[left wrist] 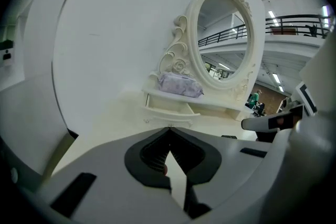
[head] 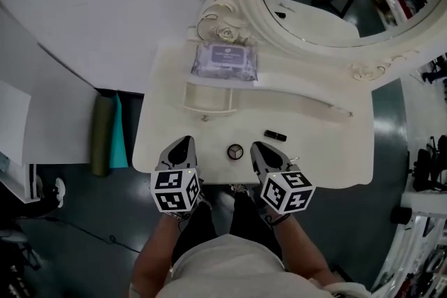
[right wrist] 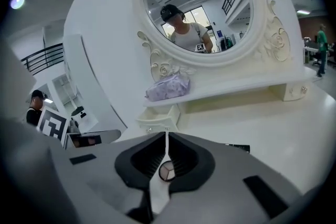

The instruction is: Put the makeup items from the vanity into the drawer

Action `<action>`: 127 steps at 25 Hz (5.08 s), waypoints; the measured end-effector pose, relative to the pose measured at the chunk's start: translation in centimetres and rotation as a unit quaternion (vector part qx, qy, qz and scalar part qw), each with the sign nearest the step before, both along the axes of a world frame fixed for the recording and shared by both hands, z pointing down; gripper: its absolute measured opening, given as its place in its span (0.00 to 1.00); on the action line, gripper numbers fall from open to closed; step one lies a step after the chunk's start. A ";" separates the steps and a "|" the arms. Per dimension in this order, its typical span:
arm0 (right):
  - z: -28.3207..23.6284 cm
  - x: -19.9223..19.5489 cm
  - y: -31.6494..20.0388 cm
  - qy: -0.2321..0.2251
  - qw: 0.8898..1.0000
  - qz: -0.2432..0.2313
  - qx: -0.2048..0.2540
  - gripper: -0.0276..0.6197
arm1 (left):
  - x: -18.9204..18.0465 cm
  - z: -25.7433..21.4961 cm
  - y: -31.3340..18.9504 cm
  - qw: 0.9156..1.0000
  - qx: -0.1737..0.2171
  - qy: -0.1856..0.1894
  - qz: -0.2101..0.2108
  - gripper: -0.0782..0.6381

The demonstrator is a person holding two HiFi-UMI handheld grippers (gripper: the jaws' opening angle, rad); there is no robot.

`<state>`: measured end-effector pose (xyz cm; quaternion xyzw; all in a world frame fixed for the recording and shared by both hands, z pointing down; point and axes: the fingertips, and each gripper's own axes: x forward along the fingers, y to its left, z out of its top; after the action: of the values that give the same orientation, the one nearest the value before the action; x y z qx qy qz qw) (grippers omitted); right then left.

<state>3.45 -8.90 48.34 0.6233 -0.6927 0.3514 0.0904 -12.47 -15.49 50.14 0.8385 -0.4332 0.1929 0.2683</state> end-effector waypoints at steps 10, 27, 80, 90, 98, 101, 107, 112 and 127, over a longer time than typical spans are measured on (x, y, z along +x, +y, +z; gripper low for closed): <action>5.4 -1.4 1.9 -0.001 0.998 -0.024 -0.057 0.25 | 0.4 4.0 0.1 0.999 -0.035 0.000 0.001 0.12; 9.6 -4.0 1.5 0.070 0.987 -0.102 -0.103 0.41 | -0.5 6.4 0.7 0.998 -0.063 0.010 -0.013 0.12; 1.1 -6.5 -12.2 0.126 0.978 -0.164 -0.023 0.39 | -3.5 -1.2 -7.6 0.997 -0.002 0.018 -0.073 0.12; 3.1 -8.5 -15.4 0.117 0.973 -0.191 -0.061 0.39 | -5.0 0.3 -10.0 0.995 -0.023 0.019 -0.092 0.12; 4.2 -9.0 -15.8 0.136 0.965 -0.208 -0.077 0.39 | -5.9 1.4 -9.8 0.994 -0.033 0.023 -0.104 0.12; 4.3 -9.2 -15.8 0.137 0.964 -0.214 -0.077 0.39 | -6.2 1.3 -9.8 0.993 -0.032 0.025 -0.108 0.12; 3.9 -9.0 -15.6 0.135 0.965 -0.212 -0.071 0.40 | -6.5 1.2 -9.7 0.993 -0.031 0.026 -0.115 0.12; 2.9 -8.2 -15.4 0.133 0.971 -0.192 -0.055 0.40 | -6.2 1.0 -9.1 0.993 -0.029 0.026 -0.113 0.12; -1.7 -4.4 -11.1 0.107 0.986 -0.130 -0.005 0.24 | -3.3 -2.9 -5.6 0.996 0.011 0.033 -0.085 0.12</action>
<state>-0.92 -20.05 46.62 0.5613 -0.7523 0.2718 0.2123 -15.80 -21.06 47.29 0.8072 -0.4963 0.1371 0.2888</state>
